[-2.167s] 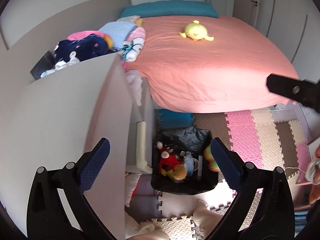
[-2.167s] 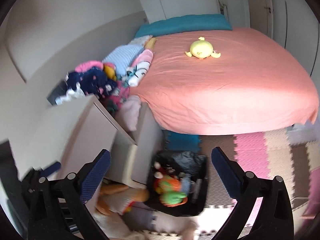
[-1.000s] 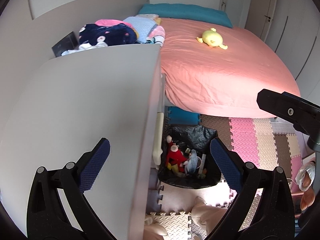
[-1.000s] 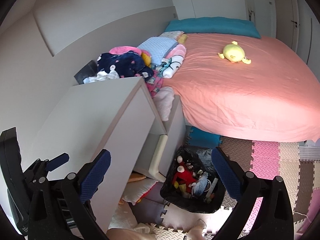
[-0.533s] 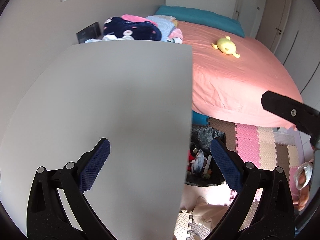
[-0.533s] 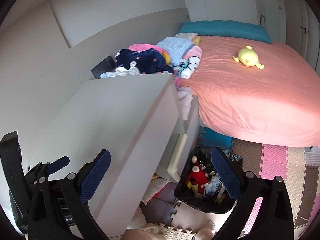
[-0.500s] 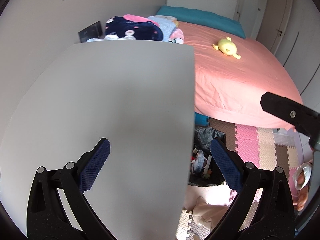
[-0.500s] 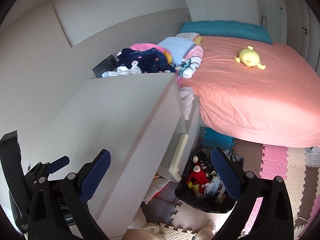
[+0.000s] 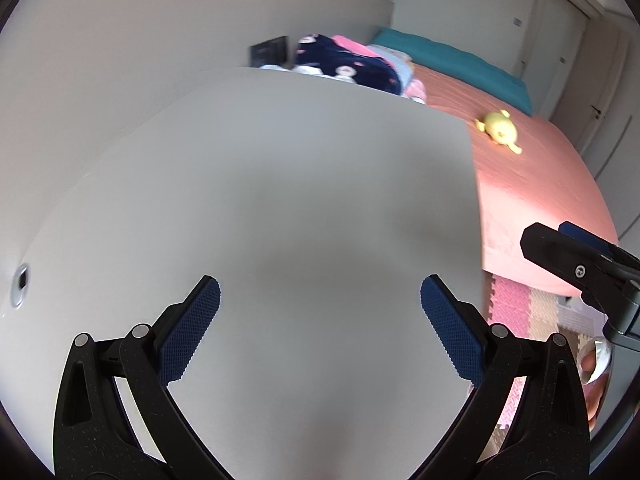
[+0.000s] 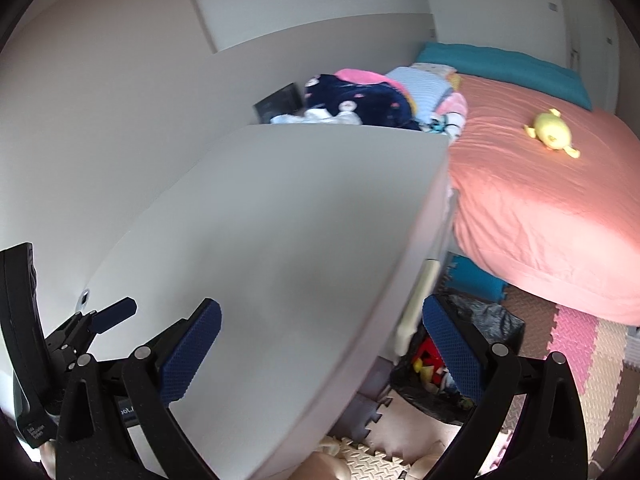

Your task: Collect trash

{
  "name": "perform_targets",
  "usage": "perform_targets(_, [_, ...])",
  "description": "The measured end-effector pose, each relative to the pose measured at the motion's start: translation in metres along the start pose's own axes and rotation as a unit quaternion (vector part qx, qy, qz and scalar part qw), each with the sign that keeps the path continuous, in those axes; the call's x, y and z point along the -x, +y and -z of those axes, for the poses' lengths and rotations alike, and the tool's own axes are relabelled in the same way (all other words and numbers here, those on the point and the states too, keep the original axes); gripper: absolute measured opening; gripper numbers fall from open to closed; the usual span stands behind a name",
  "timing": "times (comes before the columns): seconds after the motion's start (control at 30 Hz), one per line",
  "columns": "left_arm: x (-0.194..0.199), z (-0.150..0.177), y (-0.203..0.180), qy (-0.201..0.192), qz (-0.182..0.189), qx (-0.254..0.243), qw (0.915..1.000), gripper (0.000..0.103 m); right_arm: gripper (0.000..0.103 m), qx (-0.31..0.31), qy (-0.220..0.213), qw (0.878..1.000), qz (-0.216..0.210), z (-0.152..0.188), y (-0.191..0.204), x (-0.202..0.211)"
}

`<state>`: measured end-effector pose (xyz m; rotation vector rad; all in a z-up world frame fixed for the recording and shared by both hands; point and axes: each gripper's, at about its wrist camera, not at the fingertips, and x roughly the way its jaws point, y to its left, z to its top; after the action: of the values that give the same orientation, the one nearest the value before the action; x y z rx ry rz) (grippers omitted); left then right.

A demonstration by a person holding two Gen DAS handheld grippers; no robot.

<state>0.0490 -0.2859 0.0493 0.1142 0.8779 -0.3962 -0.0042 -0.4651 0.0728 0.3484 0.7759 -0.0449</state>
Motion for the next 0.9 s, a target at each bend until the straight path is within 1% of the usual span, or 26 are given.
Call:
perform_targets(0.27, [0.024,0.015,0.054,-0.007,-0.029,0.028,0.9992,0.097,0.100,0.033,0.016,0.999,-0.028,0.009,0.055,-0.015])
perform_targets(0.43, [0.035,0.035,0.091,0.001,-0.053,0.036,0.9979,0.097,0.100,0.058,0.024,0.997,-0.041,0.022,0.096,-0.019])
perform_targets(0.57, [0.045,0.054,0.124,0.006,-0.061,0.050,0.9969,0.097,0.100,0.068,0.035,0.996,-0.039,0.039,0.126,-0.022])
perform_targets(0.67, [0.056,0.067,0.148,0.007,-0.084,0.057,0.9948,0.097,0.100,0.078,0.043,0.995,-0.038,0.056,0.150,-0.026])
perform_targets(0.77, [0.066,0.081,0.172,0.007,-0.096,0.071,0.9928,0.097,0.100,0.084,0.059,0.994,-0.037,0.076,0.171,-0.030])
perform_targets(0.9, [0.076,0.104,0.200,0.007,-0.105,0.081,0.9912,0.097,0.100,0.092,0.080,0.992,-0.021,0.102,0.195,-0.037])
